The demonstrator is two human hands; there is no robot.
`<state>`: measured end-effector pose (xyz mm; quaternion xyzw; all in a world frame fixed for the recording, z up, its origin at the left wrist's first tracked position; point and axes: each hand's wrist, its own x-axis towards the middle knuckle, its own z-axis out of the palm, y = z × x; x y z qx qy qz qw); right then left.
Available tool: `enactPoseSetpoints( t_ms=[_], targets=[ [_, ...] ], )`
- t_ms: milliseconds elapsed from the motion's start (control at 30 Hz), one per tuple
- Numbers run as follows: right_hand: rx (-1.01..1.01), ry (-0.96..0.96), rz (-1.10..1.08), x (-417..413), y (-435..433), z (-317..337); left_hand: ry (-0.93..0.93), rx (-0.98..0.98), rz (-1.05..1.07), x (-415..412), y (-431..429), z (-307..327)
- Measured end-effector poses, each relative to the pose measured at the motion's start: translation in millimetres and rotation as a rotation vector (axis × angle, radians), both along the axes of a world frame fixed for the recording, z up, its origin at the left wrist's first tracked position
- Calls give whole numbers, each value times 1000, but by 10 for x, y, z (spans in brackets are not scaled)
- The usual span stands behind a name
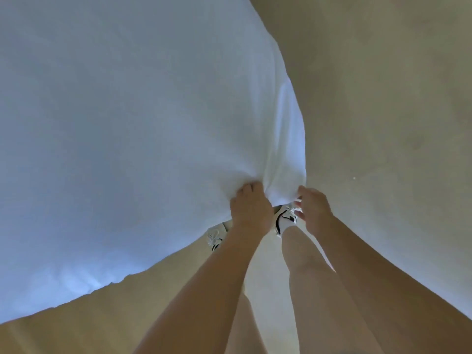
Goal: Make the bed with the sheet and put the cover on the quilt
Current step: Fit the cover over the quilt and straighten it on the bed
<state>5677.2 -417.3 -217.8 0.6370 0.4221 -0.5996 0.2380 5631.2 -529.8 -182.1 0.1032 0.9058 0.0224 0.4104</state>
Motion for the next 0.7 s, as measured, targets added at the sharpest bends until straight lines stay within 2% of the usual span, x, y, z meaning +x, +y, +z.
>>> enactPoseSetpoints(
  t_ms=[67,200,300,400,500,600,700],
  targets=[
    [73,63,165,-262,78,-160,-176,-40,144,-113,16,-63],
    [100,213,199,-730,150,-200,-182,43,307,-143,78,-26],
    [271,234,194,-868,149,-239,-68,49,192,-114,57,55],
    [356,294,210,-695,324,-134,61,97,93,-91,109,142],
    [334,309,158,-521,554,41,124,125,27,-114,208,193],
    [240,196,-24,-601,676,102,128,85,-75,-214,356,206],
    [232,81,-69,-532,887,-51,139,145,-71,-257,463,225]
  ],
)
